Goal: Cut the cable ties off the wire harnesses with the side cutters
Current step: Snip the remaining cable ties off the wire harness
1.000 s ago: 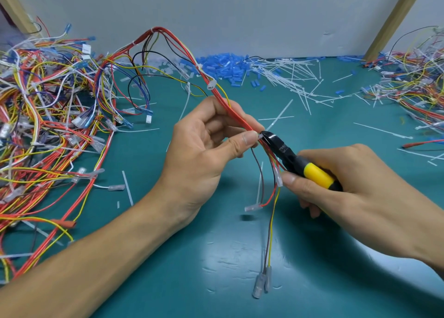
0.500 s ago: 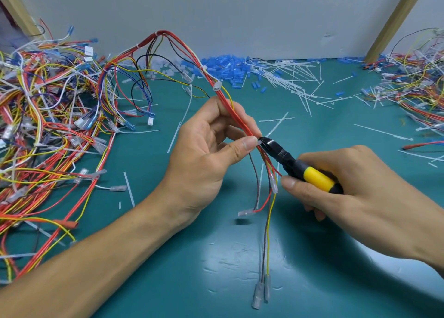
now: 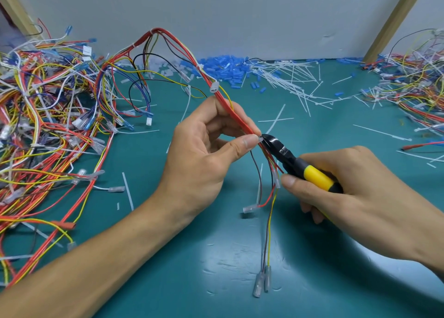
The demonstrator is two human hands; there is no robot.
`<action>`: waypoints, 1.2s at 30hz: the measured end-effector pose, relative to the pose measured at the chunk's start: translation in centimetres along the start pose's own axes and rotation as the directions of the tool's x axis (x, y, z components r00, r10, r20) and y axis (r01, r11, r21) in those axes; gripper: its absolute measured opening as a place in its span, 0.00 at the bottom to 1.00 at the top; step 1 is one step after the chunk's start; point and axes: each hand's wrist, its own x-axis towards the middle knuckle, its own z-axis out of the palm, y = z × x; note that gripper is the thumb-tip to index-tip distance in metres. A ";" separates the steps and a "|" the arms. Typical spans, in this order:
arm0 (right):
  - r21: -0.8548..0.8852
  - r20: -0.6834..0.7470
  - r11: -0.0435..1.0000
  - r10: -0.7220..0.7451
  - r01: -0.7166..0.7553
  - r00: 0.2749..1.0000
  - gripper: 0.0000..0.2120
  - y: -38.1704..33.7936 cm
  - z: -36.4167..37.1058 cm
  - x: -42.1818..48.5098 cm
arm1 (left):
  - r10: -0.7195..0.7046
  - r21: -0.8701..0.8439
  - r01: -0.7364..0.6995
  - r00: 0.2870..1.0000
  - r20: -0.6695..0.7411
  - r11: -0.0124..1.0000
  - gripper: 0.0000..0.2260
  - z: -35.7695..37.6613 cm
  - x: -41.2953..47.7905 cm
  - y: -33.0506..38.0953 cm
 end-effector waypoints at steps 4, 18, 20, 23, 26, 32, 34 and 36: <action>-0.009 -0.029 1.000 -0.028 0.028 0.999 0.28 -0.1 0.1 0.0 | -0.011 -0.015 0.011 1.000 -0.029 1.000 0.11 0.2 -0.1 -0.3; 0.138 -0.016 0.990 -0.034 0.036 0.999 0.30 0.1 -0.6 -0.2 | 0.004 -0.112 -0.010 0.998 -0.056 0.994 0.07 0.6 -0.4 -0.1; 0.121 -0.042 0.991 -0.058 0.063 0.997 0.28 0.0 -0.6 -0.3 | 0.011 -0.132 -0.018 0.999 -0.051 0.991 0.07 0.7 -0.5 0.0; 0.087 -0.059 0.991 -0.093 0.098 0.994 0.27 -0.2 -0.6 -0.2 | 0.007 -0.133 -0.014 0.999 -0.050 0.991 0.07 0.6 -0.5 0.1; 0.125 -0.042 0.988 -0.084 0.089 0.996 0.28 0.2 -0.5 -0.1 | 0.001 -0.147 -0.009 0.999 -0.054 0.989 0.07 0.7 -0.6 0.1; 0.273 0.031 0.961 -0.057 0.046 0.998 0.25 0.4 -0.4 -0.1 | -0.002 -0.146 -0.006 0.998 -0.055 0.989 0.07 0.8 -0.6 0.0; 0.283 0.030 0.957 -0.076 0.065 0.997 0.23 0.2 -0.4 -0.1 | -0.002 -0.145 -0.006 0.999 -0.054 0.989 0.07 0.9 -0.6 0.1; 0.333 0.052 0.941 -0.085 0.063 0.995 0.21 0.0 -0.3 0.0 | -0.007 -0.151 0.000 0.999 -0.046 0.989 0.07 1.0 -0.7 0.1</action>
